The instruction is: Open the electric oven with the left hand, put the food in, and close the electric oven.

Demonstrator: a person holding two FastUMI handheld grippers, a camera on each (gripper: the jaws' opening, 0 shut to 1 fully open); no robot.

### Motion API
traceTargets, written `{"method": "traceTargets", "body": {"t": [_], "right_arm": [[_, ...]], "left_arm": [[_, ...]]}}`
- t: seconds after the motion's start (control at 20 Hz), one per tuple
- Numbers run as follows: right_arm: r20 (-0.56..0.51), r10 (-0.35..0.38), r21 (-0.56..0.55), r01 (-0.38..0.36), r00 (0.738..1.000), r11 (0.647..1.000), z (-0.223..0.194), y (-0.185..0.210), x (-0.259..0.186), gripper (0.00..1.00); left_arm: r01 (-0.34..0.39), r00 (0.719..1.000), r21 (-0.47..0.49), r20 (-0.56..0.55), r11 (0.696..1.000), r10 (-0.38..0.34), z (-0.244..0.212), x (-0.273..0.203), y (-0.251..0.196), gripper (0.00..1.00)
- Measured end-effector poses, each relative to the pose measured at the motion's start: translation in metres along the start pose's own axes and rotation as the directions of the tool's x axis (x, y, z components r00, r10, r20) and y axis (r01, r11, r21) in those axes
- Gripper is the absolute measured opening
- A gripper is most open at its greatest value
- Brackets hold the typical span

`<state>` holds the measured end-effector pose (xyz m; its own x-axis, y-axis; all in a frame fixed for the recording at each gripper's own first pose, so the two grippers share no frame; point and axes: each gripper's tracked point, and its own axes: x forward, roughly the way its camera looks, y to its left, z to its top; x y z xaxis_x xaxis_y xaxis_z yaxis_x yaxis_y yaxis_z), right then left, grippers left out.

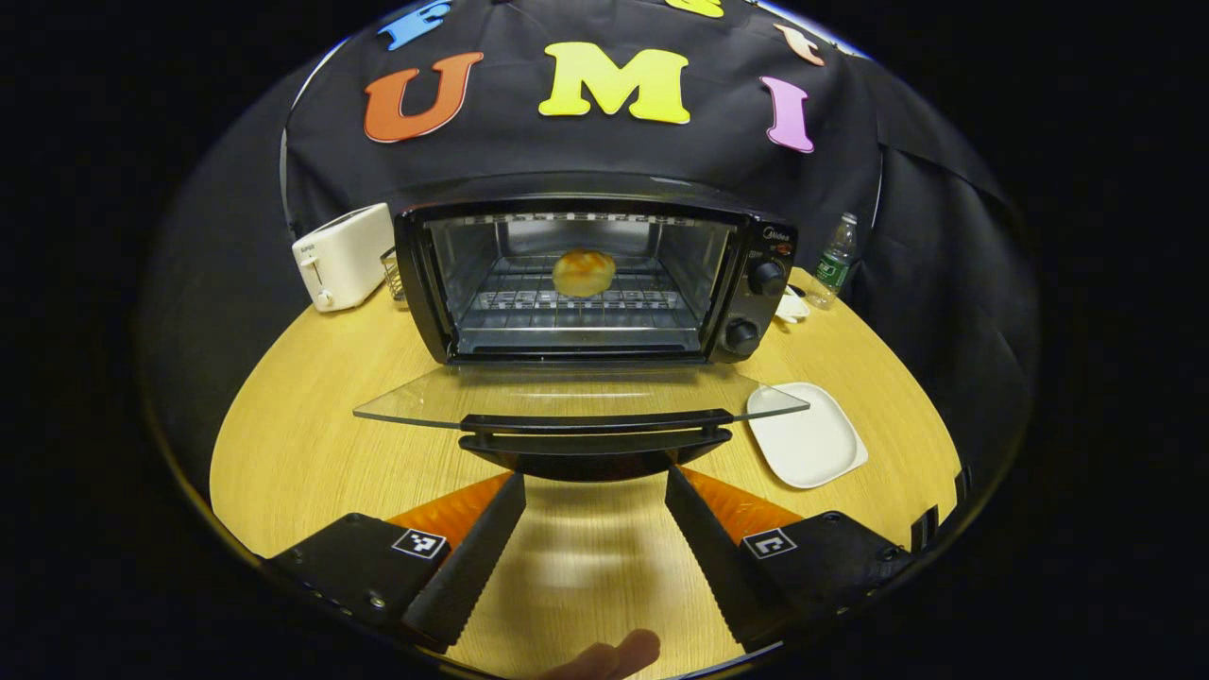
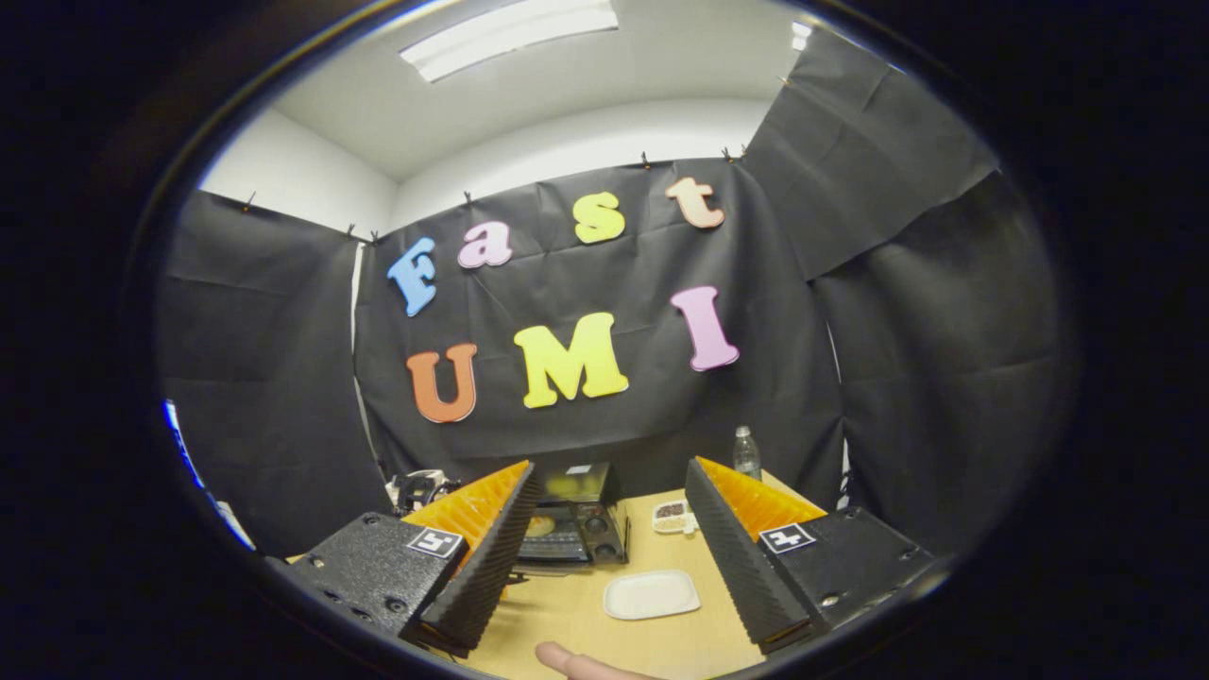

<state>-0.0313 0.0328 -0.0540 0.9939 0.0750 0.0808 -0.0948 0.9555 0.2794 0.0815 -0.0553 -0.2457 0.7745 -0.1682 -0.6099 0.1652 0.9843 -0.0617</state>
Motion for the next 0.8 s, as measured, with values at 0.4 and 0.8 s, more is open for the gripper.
{"method": "traceTargets", "body": {"t": [0.4,0.8], "right_arm": [[0.012,-0.005,0.015,0.005,1.000,1.000,0.000,-0.006,0.000,0.94],[-0.015,-0.016,0.045,0.017,1.000,0.999,-0.010,-0.014,0.007,0.94]], "left_arm": [[-0.060,0.996,0.049,0.062,0.997,0.057,0.031,0.022,0.016,0.98],[-0.043,0.981,0.020,0.192,0.999,0.038,0.067,0.036,0.022,0.98]]}}
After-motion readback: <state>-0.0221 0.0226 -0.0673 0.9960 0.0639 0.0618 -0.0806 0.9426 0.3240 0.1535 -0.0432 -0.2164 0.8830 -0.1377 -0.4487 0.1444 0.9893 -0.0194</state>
